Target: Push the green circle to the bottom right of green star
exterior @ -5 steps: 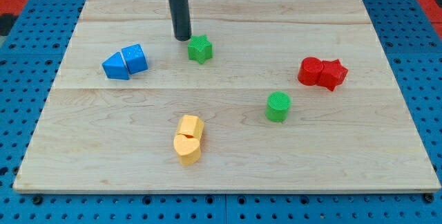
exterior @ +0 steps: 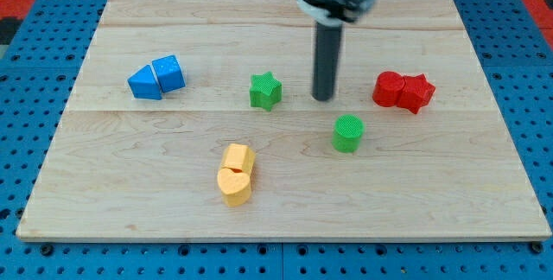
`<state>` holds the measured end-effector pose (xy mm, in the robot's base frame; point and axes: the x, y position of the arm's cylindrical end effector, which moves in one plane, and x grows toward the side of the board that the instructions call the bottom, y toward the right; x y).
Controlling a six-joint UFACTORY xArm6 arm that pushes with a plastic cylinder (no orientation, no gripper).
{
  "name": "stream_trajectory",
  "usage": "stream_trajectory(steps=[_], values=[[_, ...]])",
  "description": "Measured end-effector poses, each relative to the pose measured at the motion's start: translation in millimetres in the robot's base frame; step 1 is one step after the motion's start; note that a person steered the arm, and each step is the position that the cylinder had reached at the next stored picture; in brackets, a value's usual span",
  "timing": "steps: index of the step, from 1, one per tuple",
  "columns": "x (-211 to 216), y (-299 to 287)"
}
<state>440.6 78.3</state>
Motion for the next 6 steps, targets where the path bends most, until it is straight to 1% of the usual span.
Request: stream_trajectory(steps=[1,2,3,5,6], values=[[30,49],[56,75],[69,31],[18,-69],[35,-71]])
